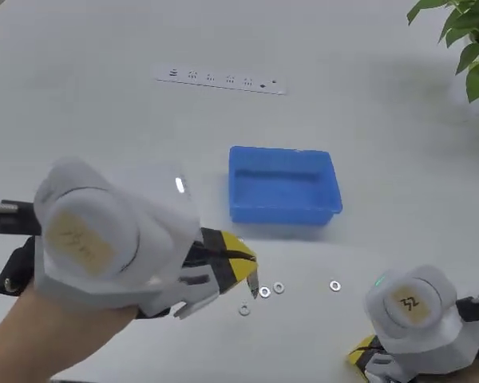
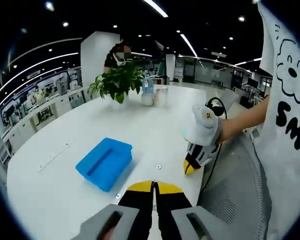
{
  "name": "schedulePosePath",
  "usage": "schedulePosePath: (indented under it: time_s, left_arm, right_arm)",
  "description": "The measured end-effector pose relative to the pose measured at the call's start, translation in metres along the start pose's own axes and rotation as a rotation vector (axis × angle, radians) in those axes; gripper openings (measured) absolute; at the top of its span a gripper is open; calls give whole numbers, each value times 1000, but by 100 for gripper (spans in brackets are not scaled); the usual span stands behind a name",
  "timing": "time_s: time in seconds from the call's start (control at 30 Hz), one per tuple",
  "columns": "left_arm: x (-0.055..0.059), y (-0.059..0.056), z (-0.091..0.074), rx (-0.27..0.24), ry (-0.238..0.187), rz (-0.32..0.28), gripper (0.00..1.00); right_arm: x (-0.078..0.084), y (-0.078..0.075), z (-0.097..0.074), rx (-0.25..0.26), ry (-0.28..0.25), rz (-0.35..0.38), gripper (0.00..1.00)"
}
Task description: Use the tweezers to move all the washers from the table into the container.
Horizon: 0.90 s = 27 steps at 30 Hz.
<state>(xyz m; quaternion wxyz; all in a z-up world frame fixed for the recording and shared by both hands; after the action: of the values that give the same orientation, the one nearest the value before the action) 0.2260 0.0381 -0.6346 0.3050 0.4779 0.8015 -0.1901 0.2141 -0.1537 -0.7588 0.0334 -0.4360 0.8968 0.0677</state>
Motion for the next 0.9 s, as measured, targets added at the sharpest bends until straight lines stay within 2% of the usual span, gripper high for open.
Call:
schedulePosePath:
  time_s: [0.03, 0.1, 0.13, 0.2, 0.23, 0.3, 0.37, 0.43, 0.5, 0.53, 0.63, 0.73, 0.8, 0.9]
  left_arm:
    - [0, -2, -1, -5, 2, -5, 0]
    - [1, -4, -1, -15, 6, -4, 0]
    - [3, -3, -1, -26, 11, -13, 0]
    - [4, -4, 0, -27, 16, -19, 0]
    - [5, -4, 0, -27, 16, -21, 0]
    - [5, -3, 0, -37, 12, -22, 0]
    - [5, -2, 1, -47, 13, -17, 0]
    - [5, -1, 1, -50, 13, -11, 0]
    - [6, 0, 2, -46, 17, -13, 0]
    - [7, 0, 2, -42, 14, -14, 0]
    - [8, -1, 4, -39, 14, -14, 0]
    - [10, -4, 8, -22, 17, -18, 0]
    - [12, -4, 11, -23, 27, -15, 0]
    - [14, -4, 15, -27, 39, -8, 0]
  right_arm:
    - [-3, 2, -1, -14, -14, 0, 0]
    - [-22, 8, -10, -23, -124, -1, 0]
    - [-31, 11, -16, -21, -183, -33, 0]
    - [-53, 19, -31, -13, -335, -72, 0]
    - [-64, 26, -39, -42, -401, -93, 0]
    - [-78, 36, -46, -90, -461, -127, 0]
    - [-86, 46, -45, -131, -458, -178, 7]
    - [-91, 50, -43, -112, -459, -204, 16]
    - [-94, 52, -43, -95, -471, -217, 18]
    - [-97, 52, -44, -75, -481, -230, 19]
    - [-101, 53, -41, -68, -465, -266, 17]
    - [-103, 54, -37, -71, -466, -296, 9]
    - [-104, 54, -30, -77, -443, -307, 9]
    - [-104, 52, -25, -79, -443, -308, 8]
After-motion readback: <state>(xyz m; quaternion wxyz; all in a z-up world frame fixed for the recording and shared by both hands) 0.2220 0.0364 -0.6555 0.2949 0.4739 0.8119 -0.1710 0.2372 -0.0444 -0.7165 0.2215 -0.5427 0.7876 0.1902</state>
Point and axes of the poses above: the centre of the closed fingertips' face, and the gripper's own axes: z roughly forward along the fingers, y roughly to its left, x roughly out of its underside, the point moved 7 cm from there along -z, roughly backward along the fingers, and after that the axes turned 14 degrees about y, right-handed, at the moved point
